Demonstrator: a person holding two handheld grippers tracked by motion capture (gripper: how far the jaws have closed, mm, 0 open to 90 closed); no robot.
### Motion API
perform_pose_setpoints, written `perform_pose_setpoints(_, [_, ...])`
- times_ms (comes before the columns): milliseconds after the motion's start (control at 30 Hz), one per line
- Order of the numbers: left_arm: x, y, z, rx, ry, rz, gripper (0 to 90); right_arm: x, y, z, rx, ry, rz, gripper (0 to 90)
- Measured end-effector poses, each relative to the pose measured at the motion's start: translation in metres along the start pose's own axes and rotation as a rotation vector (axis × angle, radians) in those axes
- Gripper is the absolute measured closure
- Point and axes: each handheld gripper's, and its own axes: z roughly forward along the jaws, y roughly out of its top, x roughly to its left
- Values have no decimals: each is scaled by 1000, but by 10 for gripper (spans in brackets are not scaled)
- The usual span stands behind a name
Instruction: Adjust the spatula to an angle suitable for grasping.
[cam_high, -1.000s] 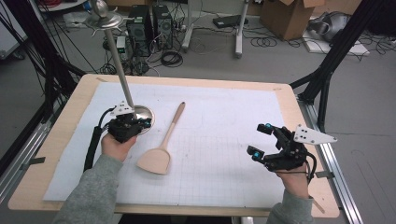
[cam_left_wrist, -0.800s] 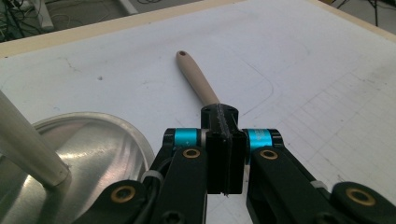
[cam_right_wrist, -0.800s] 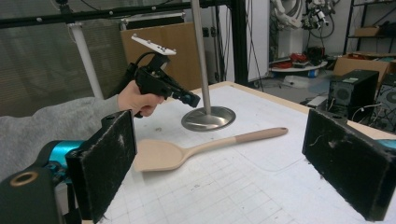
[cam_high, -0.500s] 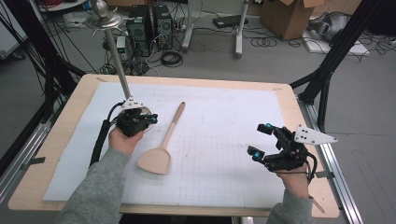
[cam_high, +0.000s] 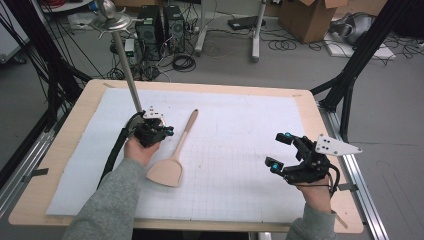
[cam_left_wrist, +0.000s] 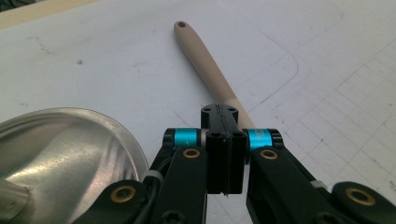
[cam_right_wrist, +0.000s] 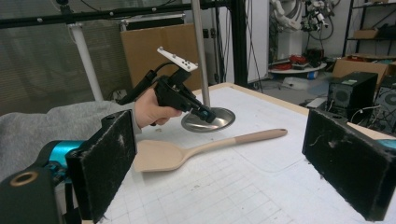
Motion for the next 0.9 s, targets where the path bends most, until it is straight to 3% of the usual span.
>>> perform_pose_setpoints(233, [1, -3, 8, 28, 6, 2, 896, -1, 0, 1, -1, -1, -7, 88])
perform_pose_setpoints(367, [1, -4, 11, 30, -17, -16, 896, -1, 0, 0, -2, -1, -6, 88])
perform_pose_setpoints(900, [-3, -9, 25, 107, -36, -13, 896, 0, 0, 0, 0, 2, -3, 88])
